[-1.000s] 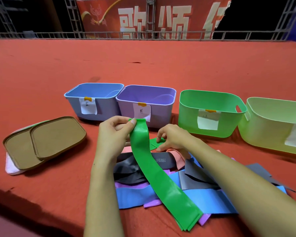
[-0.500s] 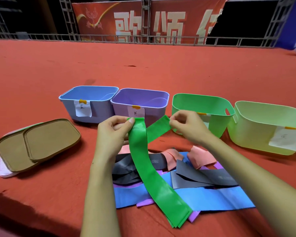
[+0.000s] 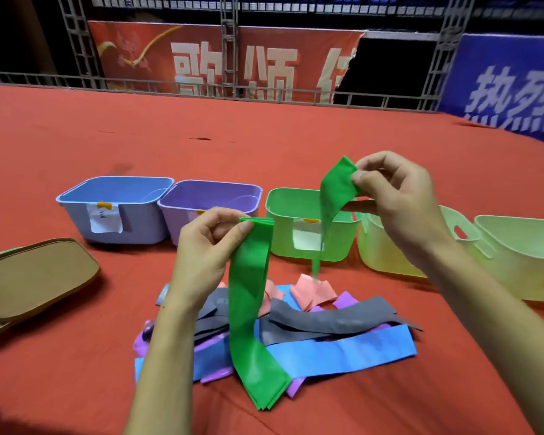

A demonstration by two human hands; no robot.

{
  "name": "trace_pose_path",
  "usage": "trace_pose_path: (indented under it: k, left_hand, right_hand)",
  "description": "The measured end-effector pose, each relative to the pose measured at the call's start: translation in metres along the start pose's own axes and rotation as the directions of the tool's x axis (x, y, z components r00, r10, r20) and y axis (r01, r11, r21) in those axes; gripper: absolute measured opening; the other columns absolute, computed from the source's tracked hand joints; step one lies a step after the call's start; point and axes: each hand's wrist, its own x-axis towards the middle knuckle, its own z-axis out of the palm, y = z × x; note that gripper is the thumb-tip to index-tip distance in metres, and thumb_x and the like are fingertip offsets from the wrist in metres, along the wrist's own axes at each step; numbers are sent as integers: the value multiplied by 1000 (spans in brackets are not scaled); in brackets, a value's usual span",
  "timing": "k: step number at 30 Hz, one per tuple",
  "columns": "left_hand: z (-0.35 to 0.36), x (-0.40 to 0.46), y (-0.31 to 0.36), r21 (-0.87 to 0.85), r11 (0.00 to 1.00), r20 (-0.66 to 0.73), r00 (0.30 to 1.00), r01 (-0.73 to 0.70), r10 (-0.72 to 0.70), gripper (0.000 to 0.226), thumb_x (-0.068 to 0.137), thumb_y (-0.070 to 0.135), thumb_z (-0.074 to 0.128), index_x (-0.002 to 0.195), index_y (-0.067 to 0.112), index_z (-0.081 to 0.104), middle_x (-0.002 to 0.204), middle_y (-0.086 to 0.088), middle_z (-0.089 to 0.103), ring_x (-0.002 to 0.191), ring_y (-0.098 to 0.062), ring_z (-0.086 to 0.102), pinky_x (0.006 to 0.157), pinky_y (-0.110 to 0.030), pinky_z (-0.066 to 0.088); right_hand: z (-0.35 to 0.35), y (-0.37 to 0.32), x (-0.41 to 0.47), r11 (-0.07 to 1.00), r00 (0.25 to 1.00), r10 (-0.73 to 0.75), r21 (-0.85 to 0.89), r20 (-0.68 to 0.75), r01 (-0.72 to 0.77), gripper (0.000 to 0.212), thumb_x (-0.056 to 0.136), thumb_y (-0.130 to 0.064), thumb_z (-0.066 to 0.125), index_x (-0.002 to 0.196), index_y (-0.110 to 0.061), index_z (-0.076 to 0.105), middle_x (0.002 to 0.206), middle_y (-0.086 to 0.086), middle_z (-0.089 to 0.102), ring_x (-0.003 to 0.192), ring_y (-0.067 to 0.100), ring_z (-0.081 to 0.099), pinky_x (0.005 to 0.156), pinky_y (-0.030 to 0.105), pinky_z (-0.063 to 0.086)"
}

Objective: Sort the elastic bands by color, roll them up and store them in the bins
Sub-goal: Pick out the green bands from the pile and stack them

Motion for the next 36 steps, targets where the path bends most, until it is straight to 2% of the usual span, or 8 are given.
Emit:
trace_pose_path:
  k: [2,7,17,19,23,27,33,36]
  left_hand:
    - [12,-3,4,3,1000,81,996,-26,25,7,97,3,72,104,1,71,92,-6,81,85,-12,76,76,-23,58]
    - [33,-11,12,-12,998,179,982,-60,61,8,98,5,72,106,5,72,101,-9,82,98,-19,78,88,-29,61]
    - [44,-21,24,-94,994,150,988,61,-46,15,91,14,77,104,8,76,101,-15,82,92,-26,79,79,-36,63]
    - [46,-22,24,-111,985,156,982,129,-111,16,89,15,79,104,9,79,100,-16,82,86,-26,79,70,-39,63]
    - [52,-24,22,-137,953,195,951,269,-240,25,88,16,79,111,6,80,103,-18,81,82,-25,79,63,-32,62]
    - [60,-26,23,-192,931,208,940,309,-269,27,87,21,77,110,7,81,99,-18,81,65,-17,74,53,-25,56]
    - [66,-29,22,-218,923,246,933,318,-263,26,97,24,70,116,10,81,100,-16,80,64,-13,68,62,-27,57]
    - [69,-31,23,-240,915,262,929,324,-261,27,97,26,68,116,12,82,105,-18,81,77,-18,75,70,-32,63]
  right_hand:
    - [-12,-16,-10,999,999,-38,5,-9,38,21,102,3,55,91,-13,65,82,6,67,79,21,70,70,36,65]
    - [-36,-38,-38,999,993,-37,-6,108,37,19,100,7,59,90,-7,66,72,-4,67,66,9,65,61,24,58]
    - [-22,-1,-84,980,899,111,101,424,-169,6,99,-10,66,101,-6,70,91,14,74,82,23,69,73,38,60]
    - [-3,10,-88,973,915,122,135,386,-187,5,103,-6,65,104,-5,70,93,13,75,82,20,68,70,38,61]
    - [19,30,-91,977,969,125,142,213,-157,8,102,-8,67,105,-12,74,97,16,75,79,32,73,67,65,58]
    - [23,41,-93,972,991,119,198,68,-130,11,100,-4,69,105,-12,75,97,6,77,88,29,78,73,54,65]
    - [25,49,-93,961,986,159,236,-44,-144,11,98,-11,74,107,-17,71,99,3,72,86,28,73,74,67,61]
    - [25,48,-94,956,983,158,265,-95,-128,12,97,-13,75,105,-16,68,96,-1,71,86,17,70,74,46,63]
